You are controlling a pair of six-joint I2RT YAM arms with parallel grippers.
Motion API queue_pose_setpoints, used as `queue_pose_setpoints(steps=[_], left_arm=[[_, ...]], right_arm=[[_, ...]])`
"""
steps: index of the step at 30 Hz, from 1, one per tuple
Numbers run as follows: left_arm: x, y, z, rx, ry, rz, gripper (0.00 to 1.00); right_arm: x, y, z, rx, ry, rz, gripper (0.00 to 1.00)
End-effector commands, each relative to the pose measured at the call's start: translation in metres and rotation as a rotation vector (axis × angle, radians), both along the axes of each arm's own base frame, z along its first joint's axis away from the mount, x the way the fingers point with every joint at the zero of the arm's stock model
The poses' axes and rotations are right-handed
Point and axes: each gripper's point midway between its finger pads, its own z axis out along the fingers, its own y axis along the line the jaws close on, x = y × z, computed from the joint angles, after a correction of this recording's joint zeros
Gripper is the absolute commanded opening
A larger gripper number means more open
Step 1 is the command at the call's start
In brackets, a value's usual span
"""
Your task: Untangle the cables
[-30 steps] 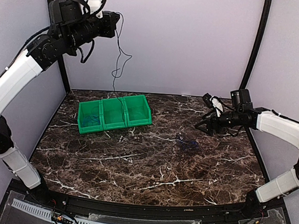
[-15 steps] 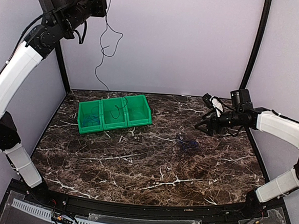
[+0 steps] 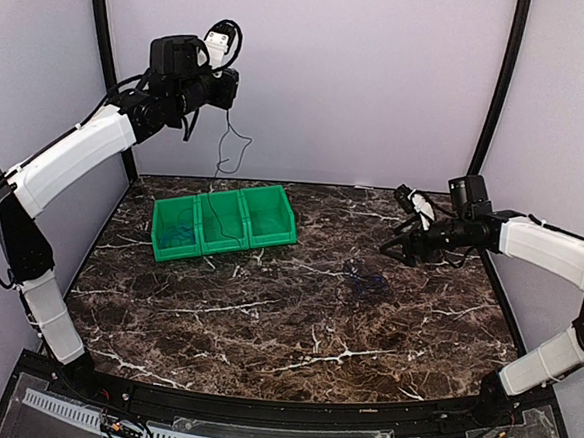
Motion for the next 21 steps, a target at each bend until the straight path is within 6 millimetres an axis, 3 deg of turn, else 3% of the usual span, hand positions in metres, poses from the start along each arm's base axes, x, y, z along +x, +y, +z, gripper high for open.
queue_pose_setpoints(steps=[1,6,10,14,18,21], left_arm=[[-0.001,0.007,0.017,-0.039,-0.043,-0.001,0.0],[0.003,0.009,0.036,-0.062,-0.101,0.008,0.0],[-0.006,0.01,0.085,-0.109,-0.204,-0.015,0.0],[-0.032,0.018,0.147,-0.217,-0.311,-0.055,0.0],[-0.056,0.017,0.182,-0.329,-0.362,-0.153,0.0],[-0.062,0.022,0.192,-0.34,-0.391,-0.147,0.0]], right_arm=[[0.001,-0.002,-0.006,-0.011,-0.001,0.003,0.81],[0.001,-0.001,-0.01,-0.014,0.011,0.005,0.81],[0.001,-0.001,-0.013,-0.015,0.021,0.007,0.81],[0.003,-0.002,-0.016,-0.025,0.022,0.001,0.81],[0.003,-0.002,-0.018,-0.027,0.026,0.004,0.81],[0.003,-0.002,-0.021,-0.031,0.035,0.005,0.81]])
